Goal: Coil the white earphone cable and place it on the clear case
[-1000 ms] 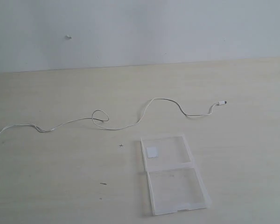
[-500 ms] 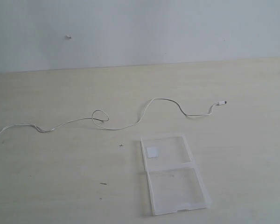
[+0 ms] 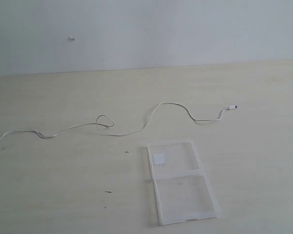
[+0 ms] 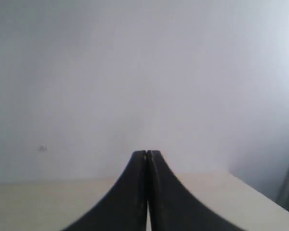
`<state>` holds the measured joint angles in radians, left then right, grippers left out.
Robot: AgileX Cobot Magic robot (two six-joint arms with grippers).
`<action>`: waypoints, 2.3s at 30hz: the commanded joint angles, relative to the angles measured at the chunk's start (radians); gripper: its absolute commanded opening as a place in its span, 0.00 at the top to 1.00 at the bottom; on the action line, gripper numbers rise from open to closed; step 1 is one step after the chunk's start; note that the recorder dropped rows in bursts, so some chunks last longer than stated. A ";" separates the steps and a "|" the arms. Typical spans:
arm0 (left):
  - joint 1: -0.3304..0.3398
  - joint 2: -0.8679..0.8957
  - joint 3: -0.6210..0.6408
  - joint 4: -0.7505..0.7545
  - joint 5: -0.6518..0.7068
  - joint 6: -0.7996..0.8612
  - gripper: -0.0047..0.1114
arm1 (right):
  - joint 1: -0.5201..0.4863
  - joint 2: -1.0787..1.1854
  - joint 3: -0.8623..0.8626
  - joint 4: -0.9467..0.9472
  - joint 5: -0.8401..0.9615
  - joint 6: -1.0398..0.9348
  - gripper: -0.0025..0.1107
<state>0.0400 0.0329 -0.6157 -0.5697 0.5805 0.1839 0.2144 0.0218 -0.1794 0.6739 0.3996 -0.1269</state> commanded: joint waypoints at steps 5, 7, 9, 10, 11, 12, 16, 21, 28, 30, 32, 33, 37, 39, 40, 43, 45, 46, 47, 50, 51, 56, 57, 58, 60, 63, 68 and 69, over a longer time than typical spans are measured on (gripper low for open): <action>0.001 0.094 -0.010 -0.220 0.239 0.038 0.96 | -0.004 0.003 0.003 0.001 -0.009 -0.003 0.98; 0.001 0.114 -0.010 -0.205 0.226 0.077 0.96 | -0.004 0.003 0.003 0.001 -0.009 -0.003 0.98; 0.001 0.165 -0.010 -0.172 0.219 0.079 0.96 | -0.004 0.003 0.003 0.001 -0.009 -0.003 0.98; 0.001 0.195 -0.010 -0.161 0.212 0.084 0.96 | -0.004 0.003 0.003 0.001 -0.009 -0.003 0.98; 0.001 0.239 -0.010 -0.153 0.202 0.098 0.96 | -0.004 0.003 0.003 0.001 -0.009 -0.003 0.98; 0.001 0.300 -0.010 -0.151 0.175 0.129 0.96 | -0.004 0.003 0.003 0.001 -0.009 -0.003 0.98; 0.001 0.514 -0.027 -0.155 0.091 0.242 0.87 | -0.004 0.003 0.003 0.001 -0.009 -0.003 0.98; 0.001 0.841 -0.113 -0.221 0.088 0.514 0.53 | -0.004 0.003 0.003 0.001 -0.009 -0.003 0.98; -0.007 1.293 -0.290 -0.414 0.105 0.960 0.49 | -0.004 0.003 0.003 0.001 -0.009 -0.003 0.98; -0.013 1.389 -0.328 -0.429 0.101 0.993 0.49 | -0.004 0.003 0.003 0.001 -0.009 -0.003 0.98; -0.033 1.471 -0.364 -0.427 0.101 1.060 0.49 | -0.004 0.003 0.003 0.001 -0.009 -0.003 0.98; -0.048 1.507 -0.380 -0.432 0.101 1.119 0.49 | -0.004 0.003 0.003 0.001 -0.009 -0.003 0.98; -0.123 1.617 -0.418 -0.472 0.074 1.353 0.49 | -0.004 0.003 0.003 0.001 -0.009 -0.003 0.98; -0.164 1.667 -0.440 -0.532 0.025 1.407 0.49 | -0.004 0.003 0.003 0.001 -0.009 -0.003 0.98; -0.179 1.693 -0.450 -0.558 0.005 1.411 0.49 | -0.004 0.003 0.003 0.001 -0.009 -0.003 0.98; -0.248 1.809 -0.505 -0.577 -0.112 1.448 0.42 | -0.004 0.003 0.003 0.001 -0.009 -0.003 0.98; -0.259 1.852 -0.524 -0.575 -0.176 1.462 0.39 | -0.004 0.003 0.003 0.001 -0.009 -0.003 0.98; -0.259 1.869 -0.531 -0.575 -0.200 1.462 0.39 | -0.004 0.003 0.003 0.001 -0.009 -0.003 0.98; -0.259 1.892 -0.536 -0.568 -0.229 1.462 0.39 | -0.004 0.003 0.003 0.001 -0.009 -0.003 0.98; -0.259 1.928 -0.537 -0.562 -0.305 1.462 0.39 | -0.004 0.003 0.003 0.001 -0.009 -0.003 0.98; -0.259 1.938 -0.539 -0.562 -0.316 1.470 0.39 | -0.004 0.003 0.003 0.001 -0.009 -0.003 0.98; -0.259 1.980 -0.539 -0.566 -0.327 1.569 0.39 | -0.004 0.003 0.003 0.001 -0.009 -0.003 0.98; -0.259 1.982 -0.539 -0.566 -0.327 1.573 0.39 | -0.004 0.003 0.003 0.001 -0.009 -0.003 0.98; -0.259 1.984 -0.539 -0.566 -0.328 1.578 0.39 | -0.004 0.003 0.003 0.001 -0.009 -0.003 0.98; -0.259 1.987 -0.539 -0.568 -0.329 1.596 0.39 | -0.004 0.003 0.003 0.001 -0.009 -0.003 0.98; -0.259 1.991 -0.539 -0.568 -0.361 1.596 0.39 | -0.004 0.003 0.003 0.001 -0.009 -0.003 0.98; -0.261 2.015 -0.555 -0.568 -0.370 1.596 0.39 | -0.004 0.003 0.003 0.001 -0.009 -0.003 0.98; -0.261 2.019 -0.558 -0.568 -0.368 1.596 0.39 | -0.004 0.003 0.003 0.001 -0.009 -0.003 0.98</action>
<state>-0.2144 2.0405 -1.1563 -1.1261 0.2185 1.7782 0.2144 0.0218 -0.1794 0.6739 0.3996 -0.1269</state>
